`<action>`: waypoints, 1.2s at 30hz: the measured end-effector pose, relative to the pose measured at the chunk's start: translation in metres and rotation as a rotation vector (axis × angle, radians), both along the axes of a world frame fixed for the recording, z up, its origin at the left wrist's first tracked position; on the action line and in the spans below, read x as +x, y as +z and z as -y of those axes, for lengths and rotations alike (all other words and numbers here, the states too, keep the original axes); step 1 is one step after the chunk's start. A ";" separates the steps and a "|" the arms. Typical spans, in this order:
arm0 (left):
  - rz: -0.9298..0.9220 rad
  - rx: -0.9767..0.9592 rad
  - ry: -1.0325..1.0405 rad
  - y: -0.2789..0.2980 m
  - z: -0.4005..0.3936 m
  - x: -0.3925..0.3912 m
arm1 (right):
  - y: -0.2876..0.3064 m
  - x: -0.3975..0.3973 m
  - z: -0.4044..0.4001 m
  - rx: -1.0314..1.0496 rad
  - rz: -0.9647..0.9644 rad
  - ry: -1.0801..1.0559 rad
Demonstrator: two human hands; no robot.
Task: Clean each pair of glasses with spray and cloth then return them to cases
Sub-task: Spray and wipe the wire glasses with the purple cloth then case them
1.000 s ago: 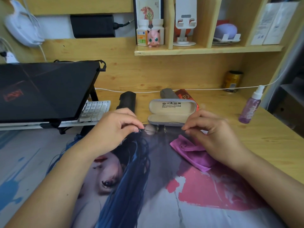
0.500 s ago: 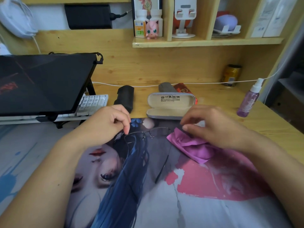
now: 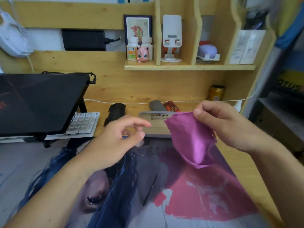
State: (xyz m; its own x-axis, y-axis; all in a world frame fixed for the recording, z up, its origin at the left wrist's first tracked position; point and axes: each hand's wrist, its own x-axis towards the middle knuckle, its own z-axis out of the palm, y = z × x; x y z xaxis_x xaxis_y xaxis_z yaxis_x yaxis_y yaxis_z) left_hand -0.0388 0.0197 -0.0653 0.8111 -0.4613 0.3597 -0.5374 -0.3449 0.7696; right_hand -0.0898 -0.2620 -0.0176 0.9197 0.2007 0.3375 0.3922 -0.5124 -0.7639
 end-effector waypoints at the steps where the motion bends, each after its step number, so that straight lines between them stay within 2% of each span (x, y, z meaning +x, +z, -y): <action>1: -0.096 -0.001 -0.073 0.009 0.005 0.000 | 0.009 0.000 -0.006 -0.068 0.024 0.001; 3: -0.254 -0.029 -0.225 0.028 0.017 0.007 | 0.030 0.001 -0.017 -0.154 0.094 0.021; 6: -0.427 -0.052 -0.389 0.054 0.036 0.019 | 0.052 0.007 -0.023 -0.156 0.103 0.029; 10: -0.541 -0.173 -0.439 0.075 0.048 0.030 | 0.060 0.016 -0.016 -0.228 0.143 -0.026; 14: -0.598 -0.263 -0.431 0.082 0.052 0.038 | 0.054 0.014 0.017 -0.261 -0.101 -0.013; 16: -0.622 -0.262 -0.411 0.084 0.059 0.038 | 0.055 0.008 0.029 -0.240 -0.131 -0.039; 19: -0.571 -0.265 -0.304 0.087 0.071 0.036 | 0.057 0.000 0.045 -0.055 -0.137 -0.137; 22: -0.530 -0.275 -0.299 0.091 0.081 0.030 | 0.055 -0.007 0.060 0.042 -0.270 -0.034; 25: -0.453 -0.069 -0.366 0.104 0.090 0.018 | 0.042 -0.013 0.045 0.126 -0.380 0.142; 27: -0.441 0.085 -0.344 0.109 0.097 0.016 | 0.027 -0.011 0.028 0.241 -0.380 0.182; 28: -0.463 0.086 -0.311 0.109 0.099 0.014 | 0.021 -0.011 0.023 0.330 -0.375 0.170; 29: -0.499 0.039 -0.268 0.104 0.099 0.013 | 0.017 -0.012 0.019 0.440 -0.387 0.158; 30: -0.624 -0.080 -0.218 0.097 0.099 0.010 | 0.013 -0.013 0.020 0.559 -0.412 0.155; 32: -0.985 -0.369 -0.187 0.075 0.098 0.003 | 0.009 -0.019 0.024 0.753 -0.480 0.138; 33: -1.113 -0.435 -0.233 0.060 0.098 -0.003 | 0.007 -0.023 0.027 0.818 -0.518 0.120; 34: -1.175 -0.433 -0.297 0.047 0.097 -0.012 | 0.005 -0.025 0.030 0.870 -0.552 0.093; 36: -1.146 -0.391 -0.331 0.032 0.094 -0.029 | 0.001 -0.027 0.039 0.929 -0.607 0.008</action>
State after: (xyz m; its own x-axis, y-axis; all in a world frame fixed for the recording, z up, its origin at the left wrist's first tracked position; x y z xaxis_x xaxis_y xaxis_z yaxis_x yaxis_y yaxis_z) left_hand -0.0682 -0.0746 -0.0333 0.6136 -0.7237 -0.3159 0.4899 0.0352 0.8711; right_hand -0.1172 -0.3007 -0.0168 0.9831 0.1099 -0.1463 -0.1766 0.3606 -0.9159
